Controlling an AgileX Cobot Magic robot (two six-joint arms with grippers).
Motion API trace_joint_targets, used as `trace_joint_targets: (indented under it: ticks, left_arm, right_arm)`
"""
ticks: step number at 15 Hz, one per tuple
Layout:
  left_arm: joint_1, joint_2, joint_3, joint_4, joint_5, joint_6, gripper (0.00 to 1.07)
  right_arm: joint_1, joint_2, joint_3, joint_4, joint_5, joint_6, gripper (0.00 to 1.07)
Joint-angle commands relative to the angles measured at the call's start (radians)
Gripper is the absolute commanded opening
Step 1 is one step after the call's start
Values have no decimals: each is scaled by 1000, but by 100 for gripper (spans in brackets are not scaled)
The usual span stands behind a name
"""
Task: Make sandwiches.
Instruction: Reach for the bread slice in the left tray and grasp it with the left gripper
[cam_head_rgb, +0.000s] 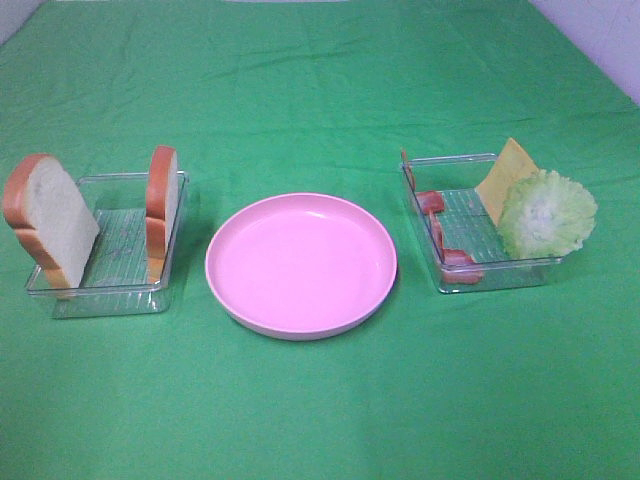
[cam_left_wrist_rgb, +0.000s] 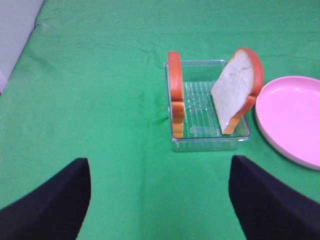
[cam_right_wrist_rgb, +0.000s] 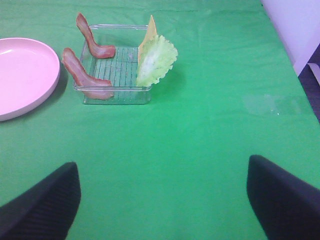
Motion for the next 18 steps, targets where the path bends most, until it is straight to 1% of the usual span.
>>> trace_joint_targets:
  ticks: [1,2,3,5,6,7,8,9,10,12,14,15,17,18]
  left_arm:
    - [-4,172,-76,-73,-67,-7,72]
    - [-4,290,-139,-105,-55,3,72]
    - [-4,393,-205,-127,-22,28,72]
    - [-4,592,-353,-164,81,50,72]
    - [-4,641,-392,-169,107,50,72]
    - [-4,769,-487,-187,167,50,72]
    - [-4,805,-512,-190,180,52,72]
    - [-4,990,-623,-191,236,53,72]
    - [-15,1067,-675,-192,267,49,72]
    - [-76,1205,-765,-187,303,37,72]
    - [-164,1349,-884,-172,373,-7,72]
    - [-183,1377,-911,-160,386,-22,72]
    - [-272,1492,-1032,-60,430,-137,72]
    - [-310,1537,-1084,6,430,-182,72]
  right_arm:
    - [-6,-8,0,0,-11,3,85]
    - [-6,-8,0,0,-11,3,85]
    - [-6,-8,0,0,-11,3,85]
    - [-6,-8,0,0,-11,3,85]
    - [-6,-8,0,0,-11,3,85]
    - [-6,-8,0,0,-11,3,85]
    - [-6,-8,0,0,-11,3,85]
    - [-6,-8,0,0,-11,3,85]
    - [-6,-8,0,0,-11,3,85]
    - [-6,-8,0,0,-11,3,85]
    - [-6,-8,0,0,-11,3,85]
    - [-6,-8,0,0,-11,3,85]
    - [-6,-8,0,0,-11,3,85]
    - [-6,-8,0,0,-11,3,85]
